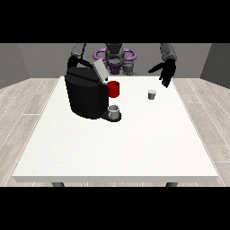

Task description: Insert the coffee pod into the coffee machine and close the lid

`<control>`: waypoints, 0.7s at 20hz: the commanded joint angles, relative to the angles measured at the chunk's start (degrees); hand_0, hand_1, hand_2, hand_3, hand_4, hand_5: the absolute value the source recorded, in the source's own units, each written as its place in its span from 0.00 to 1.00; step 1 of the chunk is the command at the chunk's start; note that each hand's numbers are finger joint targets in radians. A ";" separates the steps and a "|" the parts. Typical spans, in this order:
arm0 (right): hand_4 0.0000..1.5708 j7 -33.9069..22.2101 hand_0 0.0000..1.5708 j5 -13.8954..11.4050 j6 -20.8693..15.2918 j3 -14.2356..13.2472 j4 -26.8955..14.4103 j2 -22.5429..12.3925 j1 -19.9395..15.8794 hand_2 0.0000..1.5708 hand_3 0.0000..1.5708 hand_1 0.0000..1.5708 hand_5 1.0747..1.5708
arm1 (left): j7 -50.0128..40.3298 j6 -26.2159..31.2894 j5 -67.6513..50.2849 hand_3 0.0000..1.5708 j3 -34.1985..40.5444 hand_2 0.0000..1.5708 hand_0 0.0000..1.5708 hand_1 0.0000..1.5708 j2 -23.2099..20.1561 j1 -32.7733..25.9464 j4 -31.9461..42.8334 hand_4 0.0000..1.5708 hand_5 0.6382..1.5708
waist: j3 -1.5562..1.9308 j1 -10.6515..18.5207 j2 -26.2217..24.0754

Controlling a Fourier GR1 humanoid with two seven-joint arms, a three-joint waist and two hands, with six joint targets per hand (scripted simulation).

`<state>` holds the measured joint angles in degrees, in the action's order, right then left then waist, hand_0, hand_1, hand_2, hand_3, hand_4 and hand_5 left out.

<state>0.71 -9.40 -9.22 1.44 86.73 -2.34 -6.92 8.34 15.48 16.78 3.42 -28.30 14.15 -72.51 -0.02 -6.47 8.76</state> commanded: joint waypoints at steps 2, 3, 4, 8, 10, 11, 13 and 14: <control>0.00 -3.87 0.00 -2.50 -0.09 2.90 0.95 0.72 -0.21 0.00 0.00 0.00 1.00 | 2.52 -0.50 5.47 0.00 -1.70 0.00 0.00 0.00 -0.08 2.97 8.70 0.00 1.00 | -0.01 -1.65 0.26; 0.00 -3.31 0.00 -0.10 -0.03 0.18 -1.21 0.91 -5.17 0.00 0.00 0.00 1.00 | 2.42 0.61 5.03 0.00 -0.26 0.00 0.00 0.00 -2.28 6.05 9.28 0.00 1.00 | 0.00 -0.75 3.65; 0.00 -1.10 0.00 1.20 0.18 -0.45 -1.17 1.29 -4.84 0.00 0.00 0.00 1.00 | 3.68 -0.25 4.86 0.00 0.40 0.00 0.00 0.00 -1.44 5.92 11.79 0.00 1.00 | 0.00 -1.29 4.89; 0.00 2.12 0.00 0.66 0.35 -1.02 -6.99 1.02 -4.88 0.00 0.00 0.00 1.00 | 2.49 -4.40 11.27 0.00 -3.93 0.00 0.00 0.00 1.02 6.94 11.15 0.00 1.00 | 0.03 -0.03 4.71; 0.00 -0.78 0.00 0.79 0.82 -0.85 -4.49 0.57 -4.49 0.00 0.00 0.00 1.00 | 7.20 -4.02 11.96 0.00 -1.58 0.19 0.00 0.00 -0.85 8.25 19.20 0.00 1.00 | 0.00 -0.86 3.32; 0.00 -2.10 0.00 -0.70 -0.32 -0.32 -6.36 1.15 -7.96 0.00 0.00 0.00 1.00 | 4.07 -6.11 13.10 0.00 -2.50 0.27 0.00 0.00 1.59 11.37 18.08 0.00 1.00 | 0.00 -0.52 4.02; 0.00 2.26 0.00 -0.55 -2.02 -0.31 -11.05 2.28 -8.53 0.00 0.00 0.00 1.00 | 3.61 -6.85 13.94 0.31 -2.82 0.46 0.31 0.31 2.50 13.20 17.32 0.00 1.00 | 0.02 1.03 4.96; 0.00 -4.23 0.00 -0.63 -0.55 -0.17 -7.29 1.48 -8.72 0.00 0.00 0.00 1.00 | 5.85 -11.82 16.89 0.40 -5.01 0.56 0.48 0.48 5.50 9.84 19.36 0.00 1.00 | -0.01 -0.06 3.77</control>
<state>-0.54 -9.40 -9.54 1.02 80.21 -0.96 -14.04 13.04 9.30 29.29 0.74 -26.56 23.98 -55.90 0.00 -6.68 12.92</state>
